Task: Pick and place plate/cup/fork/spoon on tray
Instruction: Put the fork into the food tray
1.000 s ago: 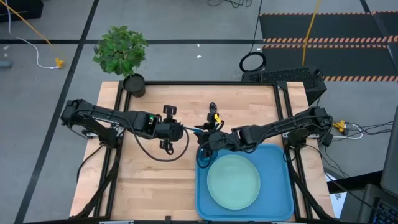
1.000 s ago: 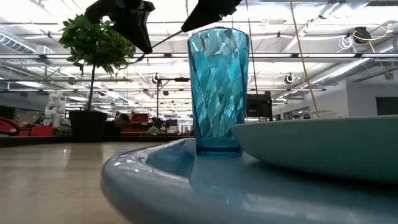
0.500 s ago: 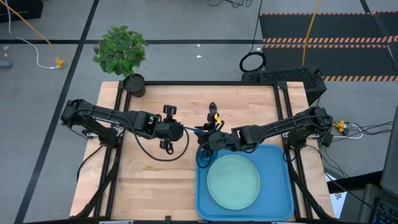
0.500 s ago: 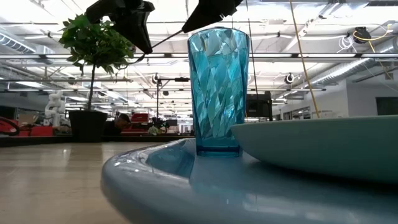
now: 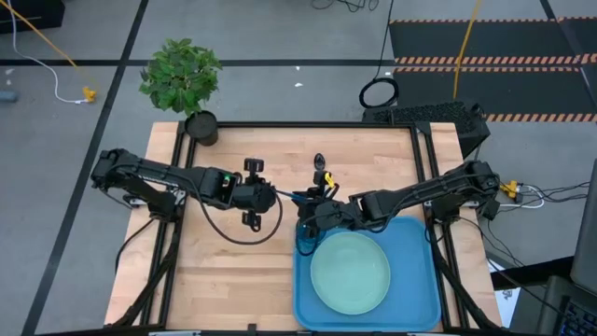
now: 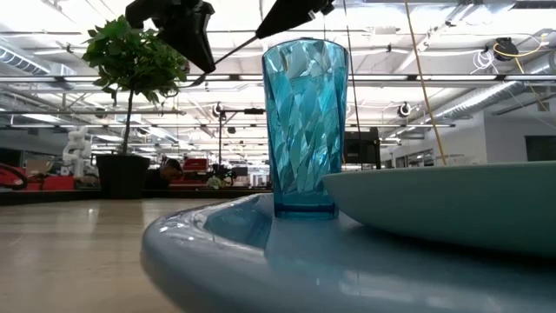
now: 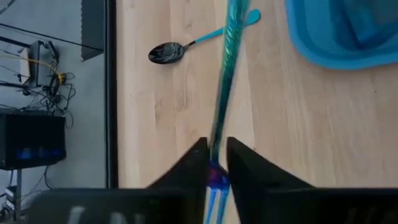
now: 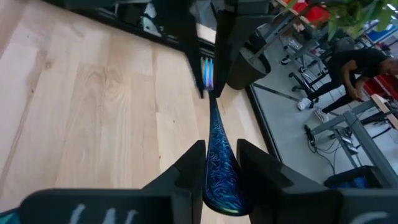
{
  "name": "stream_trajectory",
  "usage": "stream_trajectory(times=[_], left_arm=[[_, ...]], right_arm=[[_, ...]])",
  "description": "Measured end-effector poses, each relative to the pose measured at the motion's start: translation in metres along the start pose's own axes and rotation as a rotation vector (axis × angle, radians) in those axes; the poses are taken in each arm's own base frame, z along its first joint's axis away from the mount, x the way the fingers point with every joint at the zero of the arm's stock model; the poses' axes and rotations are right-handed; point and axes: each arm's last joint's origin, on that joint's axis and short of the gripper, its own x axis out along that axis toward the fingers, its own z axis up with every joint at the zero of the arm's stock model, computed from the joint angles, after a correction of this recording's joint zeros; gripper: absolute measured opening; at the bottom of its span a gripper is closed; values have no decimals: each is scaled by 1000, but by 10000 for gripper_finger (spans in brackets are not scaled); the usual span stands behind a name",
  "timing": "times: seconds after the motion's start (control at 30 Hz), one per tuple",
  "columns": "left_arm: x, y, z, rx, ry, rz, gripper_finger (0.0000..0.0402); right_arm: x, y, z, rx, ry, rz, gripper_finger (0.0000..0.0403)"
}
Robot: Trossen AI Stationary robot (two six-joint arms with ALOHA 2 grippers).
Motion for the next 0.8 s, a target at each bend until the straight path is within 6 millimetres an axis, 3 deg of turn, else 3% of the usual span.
stream_trajectory(times=[0.2, 0.33, 0.6, 0.8], left_arm=[[-7, -6, 0, -19, -16, 13, 133], [-20, -8, -2, -52, -48, 58, 159], [-53, -8, -9, -123, -160, 71, 168], [-69, -11, -15, -172, -196, 44, 168]], right_arm=[[-15, 1, 3, 42, -5, 16, 55], [-24, 1, 0, 72, 30, -14, 55], [-51, 3, -4, 136, 70, 7, 57], [-99, -4, -9, 206, 101, 65, 59]])
